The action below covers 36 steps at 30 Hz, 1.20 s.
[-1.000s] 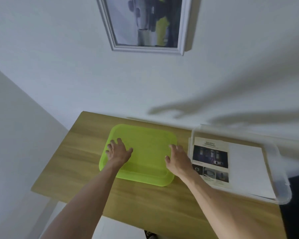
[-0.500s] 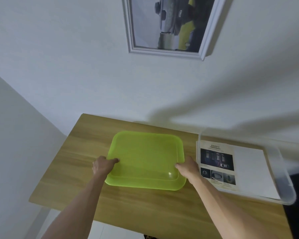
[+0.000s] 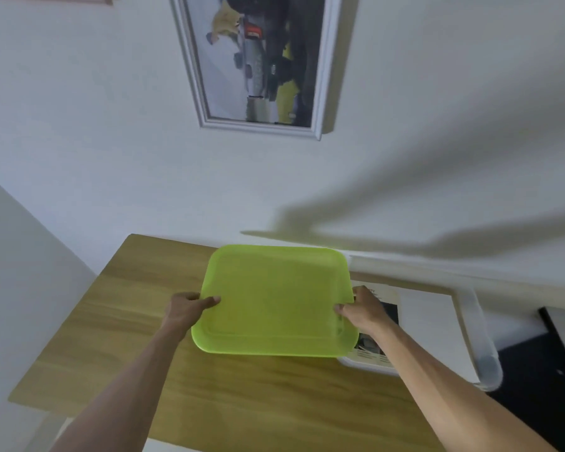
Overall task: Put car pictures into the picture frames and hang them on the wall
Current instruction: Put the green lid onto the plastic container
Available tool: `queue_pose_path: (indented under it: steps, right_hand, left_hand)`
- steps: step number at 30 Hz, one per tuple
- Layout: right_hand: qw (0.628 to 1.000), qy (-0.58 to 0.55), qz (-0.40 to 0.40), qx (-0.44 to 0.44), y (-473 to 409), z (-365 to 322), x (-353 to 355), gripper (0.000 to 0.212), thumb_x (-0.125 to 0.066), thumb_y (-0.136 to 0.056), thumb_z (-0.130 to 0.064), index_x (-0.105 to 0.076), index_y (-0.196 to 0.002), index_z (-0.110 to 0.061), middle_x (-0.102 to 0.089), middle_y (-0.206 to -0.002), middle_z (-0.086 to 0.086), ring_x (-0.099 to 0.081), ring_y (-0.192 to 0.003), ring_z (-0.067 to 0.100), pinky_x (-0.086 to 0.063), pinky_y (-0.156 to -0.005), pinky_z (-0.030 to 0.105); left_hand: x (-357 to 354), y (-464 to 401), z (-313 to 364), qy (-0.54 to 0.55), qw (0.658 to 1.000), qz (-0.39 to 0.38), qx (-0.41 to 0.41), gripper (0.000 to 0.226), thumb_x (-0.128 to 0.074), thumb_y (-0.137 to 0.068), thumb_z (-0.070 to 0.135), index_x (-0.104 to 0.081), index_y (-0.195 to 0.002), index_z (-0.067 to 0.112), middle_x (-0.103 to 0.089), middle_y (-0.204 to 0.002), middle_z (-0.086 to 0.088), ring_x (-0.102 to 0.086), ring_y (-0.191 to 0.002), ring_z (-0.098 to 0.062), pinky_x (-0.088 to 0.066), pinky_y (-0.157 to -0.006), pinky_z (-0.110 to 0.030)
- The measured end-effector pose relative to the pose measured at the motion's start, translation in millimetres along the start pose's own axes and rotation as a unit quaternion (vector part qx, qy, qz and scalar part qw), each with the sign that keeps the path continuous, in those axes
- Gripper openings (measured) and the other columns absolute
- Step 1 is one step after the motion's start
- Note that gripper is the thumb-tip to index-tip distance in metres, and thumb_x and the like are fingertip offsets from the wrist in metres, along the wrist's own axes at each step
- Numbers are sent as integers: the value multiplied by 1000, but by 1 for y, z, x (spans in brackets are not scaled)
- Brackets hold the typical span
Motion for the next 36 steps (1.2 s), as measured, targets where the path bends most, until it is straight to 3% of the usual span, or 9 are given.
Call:
queue_pose_path:
  steps: [1,3,9,13,17,22,29,32,36]
  right_hand:
    - [1000,1,10,4,3,8,17,10,-71,-88,-17,-66,-96,-14,-71,-97,3,-64,-83,17,-48,-61,23]
    - [1000,-3,25,-5,7,33,49,16,-69,-89,-18,-56,-98,-16,-62,-95,1,-58,-85,19,-44,-58,24]
    - [996,-1,75,-41,14,117,130,59,-71,-89,-25,-40,-137,-11,-61,-119,9,-59,-101,25,-43,-76,28]
    - [994,-4,100,-53,17,166,181,70,-71,-89,-28,-35,-147,-11,-53,-141,10,-56,-123,29,-48,-92,32]
    - [991,0,118,-58,21,201,216,63,-69,-91,-25,-40,-145,-9,-57,-137,10,-60,-114,27,-47,-81,29]
    - [992,5,110,-64,17,226,229,57,-69,-91,-26,-47,-140,-11,-61,-131,9,-62,-112,27,-49,-85,31]
    - [994,33,84,-54,8,226,222,39,-69,-90,-27,-58,-124,-12,-67,-117,7,-62,-93,22,-49,-76,30]
    - [994,56,81,-48,3,224,223,34,-70,-88,-31,-62,-116,-14,-69,-104,4,-65,-93,24,-53,-76,31]
    - [989,106,97,-41,0,220,219,36,-70,-87,-38,-63,-111,-11,-67,-100,4,-65,-88,24,-57,-76,38]
  left_hand:
    - [-14,7,8,-13,1000,-3,-10,44,-89,-65,35,-75,-95,6,-74,-96,-13,-69,-92,-30,-55,-80,-43]
    - [-46,21,26,-46,998,-17,-28,33,-86,-68,39,-78,-83,11,-75,-85,-11,-70,-84,-28,-55,-74,-39]
    - [-143,63,62,-76,995,-49,-48,34,-85,-67,42,-77,-71,9,-73,-72,-7,-68,-71,-24,-47,-62,-31]
    - [-202,91,83,-100,991,-52,-68,38,-84,-67,45,-74,-64,9,-64,-57,-2,-61,-61,-22,-41,-57,-30]
    - [-249,115,103,-119,988,-44,-87,39,-83,-66,48,-76,-71,10,-67,-62,-6,-69,-73,-28,-48,-62,-35]
    - [-275,126,109,-149,985,-14,-84,69,-84,-64,53,-71,-115,7,-69,-116,-14,-64,-107,-30,-47,-77,-33]
    - [-273,132,114,-172,983,9,-55,43,-85,-67,45,-73,-93,13,-70,-103,-13,-63,-97,-30,-44,-72,-33]
    - [-267,125,111,-177,983,22,-45,59,-88,-59,50,-74,-102,14,-73,-105,-10,-65,-100,-30,-44,-68,-32]
    - [-259,120,109,-174,984,25,-26,43,-91,-57,46,-71,-76,13,-69,-78,-6,-64,-78,-26,-41,-59,-30]
Point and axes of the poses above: each hand's wrist, its own y-axis away from the middle knuckle, its own x-axis out of the back of the hand, z = x × y, the point moved 10 cm from there along -y, towards the middle knuckle
